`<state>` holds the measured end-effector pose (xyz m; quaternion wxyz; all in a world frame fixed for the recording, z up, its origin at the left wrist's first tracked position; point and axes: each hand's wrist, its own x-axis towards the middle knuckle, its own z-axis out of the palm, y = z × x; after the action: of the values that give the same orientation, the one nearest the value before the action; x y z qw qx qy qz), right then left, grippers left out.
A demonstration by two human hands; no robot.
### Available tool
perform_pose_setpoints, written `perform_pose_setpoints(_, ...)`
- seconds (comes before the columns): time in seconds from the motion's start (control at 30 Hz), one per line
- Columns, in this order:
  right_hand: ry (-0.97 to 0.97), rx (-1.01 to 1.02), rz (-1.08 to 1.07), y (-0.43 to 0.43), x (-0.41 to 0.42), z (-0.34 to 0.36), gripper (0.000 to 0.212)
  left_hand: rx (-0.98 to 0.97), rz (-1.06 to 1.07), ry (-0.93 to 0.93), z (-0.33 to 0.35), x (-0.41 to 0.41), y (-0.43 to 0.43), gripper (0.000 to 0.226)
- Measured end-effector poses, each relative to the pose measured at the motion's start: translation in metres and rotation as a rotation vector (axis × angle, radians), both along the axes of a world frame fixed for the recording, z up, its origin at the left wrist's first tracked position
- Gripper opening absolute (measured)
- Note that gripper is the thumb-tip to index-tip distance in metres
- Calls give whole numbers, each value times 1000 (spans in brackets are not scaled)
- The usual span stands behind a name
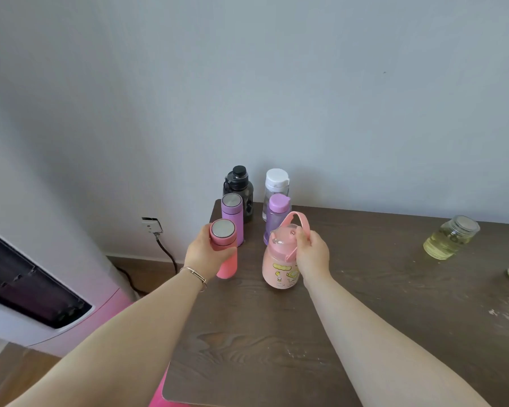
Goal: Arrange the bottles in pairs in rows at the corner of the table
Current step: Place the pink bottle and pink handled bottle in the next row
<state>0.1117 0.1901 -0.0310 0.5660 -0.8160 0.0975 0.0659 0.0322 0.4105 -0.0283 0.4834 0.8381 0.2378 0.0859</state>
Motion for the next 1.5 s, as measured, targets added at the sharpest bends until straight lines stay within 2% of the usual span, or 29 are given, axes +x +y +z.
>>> perform_pose_setpoints(0.27,0,-29,-57,18,-5,-10,32,-42,-71,10,-16,10,10,54)
perform_pose_setpoints(0.43,-17,-22,-94,19,-9,-14,24,-39,-86,22,-29,11,13,59)
perform_pose_setpoints(0.93,-29,-23,-112,9,-14,-18,24,-33,-86,32,-45,17,14,67)
perform_pose_setpoints(1.07,-39,-41,-108,9,-16,-12,34,-34,-87,48,-44,18,13,68)
perform_pose_setpoints(1.17,-62,-84,-66,5,-16,-9,21,-21,-84,48,-43,19,10,74)
perform_pose_setpoints(1.23,-63,-132,-1,3,-17,-4,13,26,-79,55,-41,19,10,85)
perform_pose_setpoints(1.3,-67,-175,61,2,-20,3,28,133,-92,75,-37,17,10,97)
perform_pose_setpoints(1.4,-134,-227,173,-1,-25,12,43,440,-132,97,-28,11,8,100)
perform_pose_setpoints(1.5,-192,-394,273,-11,-29,15,55,740,-166,71,-15,6,1,93)
